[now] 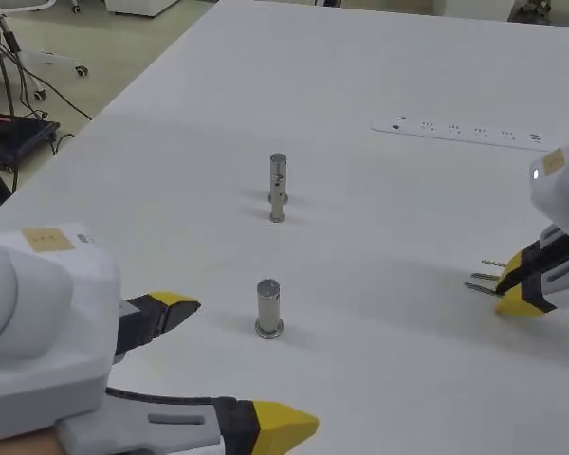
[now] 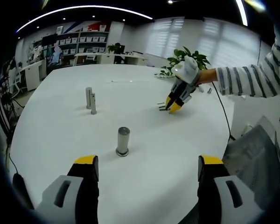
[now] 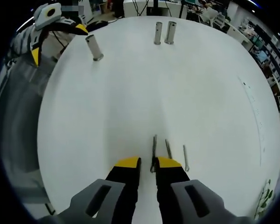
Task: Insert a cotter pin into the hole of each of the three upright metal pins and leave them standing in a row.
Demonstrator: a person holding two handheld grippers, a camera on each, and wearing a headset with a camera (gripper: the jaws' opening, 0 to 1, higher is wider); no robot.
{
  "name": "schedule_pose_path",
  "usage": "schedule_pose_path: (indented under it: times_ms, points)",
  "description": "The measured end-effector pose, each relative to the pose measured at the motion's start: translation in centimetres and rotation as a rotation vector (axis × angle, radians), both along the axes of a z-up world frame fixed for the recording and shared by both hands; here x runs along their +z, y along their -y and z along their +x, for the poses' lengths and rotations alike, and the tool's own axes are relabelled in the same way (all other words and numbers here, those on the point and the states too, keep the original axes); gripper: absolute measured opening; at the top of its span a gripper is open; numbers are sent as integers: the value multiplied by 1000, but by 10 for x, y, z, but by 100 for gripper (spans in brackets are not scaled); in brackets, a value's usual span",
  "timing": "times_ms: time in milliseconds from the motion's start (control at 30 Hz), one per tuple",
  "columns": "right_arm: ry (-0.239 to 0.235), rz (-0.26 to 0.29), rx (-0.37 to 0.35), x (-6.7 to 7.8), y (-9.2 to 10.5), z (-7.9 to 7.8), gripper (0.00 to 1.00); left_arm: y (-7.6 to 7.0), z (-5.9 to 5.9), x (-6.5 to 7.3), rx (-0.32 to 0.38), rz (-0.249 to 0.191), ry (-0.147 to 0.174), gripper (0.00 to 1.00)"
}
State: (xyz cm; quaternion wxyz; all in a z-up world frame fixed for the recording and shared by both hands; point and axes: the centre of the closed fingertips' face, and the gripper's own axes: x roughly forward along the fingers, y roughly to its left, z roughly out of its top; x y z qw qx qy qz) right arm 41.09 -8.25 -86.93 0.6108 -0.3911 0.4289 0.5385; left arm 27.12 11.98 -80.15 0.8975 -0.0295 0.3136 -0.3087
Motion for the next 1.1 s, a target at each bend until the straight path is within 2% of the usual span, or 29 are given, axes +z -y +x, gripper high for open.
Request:
schedule_pose_path:
  times_ms: [167, 267, 300, 400, 600, 733, 967, 1100]
  points:
    - [17, -29, 15, 0, -2, -2, 9, 0, -1, 0, -5, 7, 3, 87]
    - [62, -63, 20, 0, -2, 2, 5, 0, -1, 2, -1, 5, 8, 87]
    - [52, -63, 9, 0, -4, 0, 5, 0, -1, 3, -1, 4, 10, 87]
    - [63, -79, -2, 1, -3, 1, 4, 0, -2, 4, 0, 7, 13, 86]
    - [60, -61, -100, 1, -1, 2, 3, 2, -7, 7, -6, 9, 19, 86]
    - [75, -47, -107, 1, 1, 0, 2, 2, -11, 9, -7, 15, 24, 85]
    - [110, -78, -53, 4, 2, -10, 2, 0, -14, 11, -5, 19, 30, 84]
    - [131, -38, -65, 13, -2, -13, 2, -1, -15, 13, -6, 27, 33, 84]
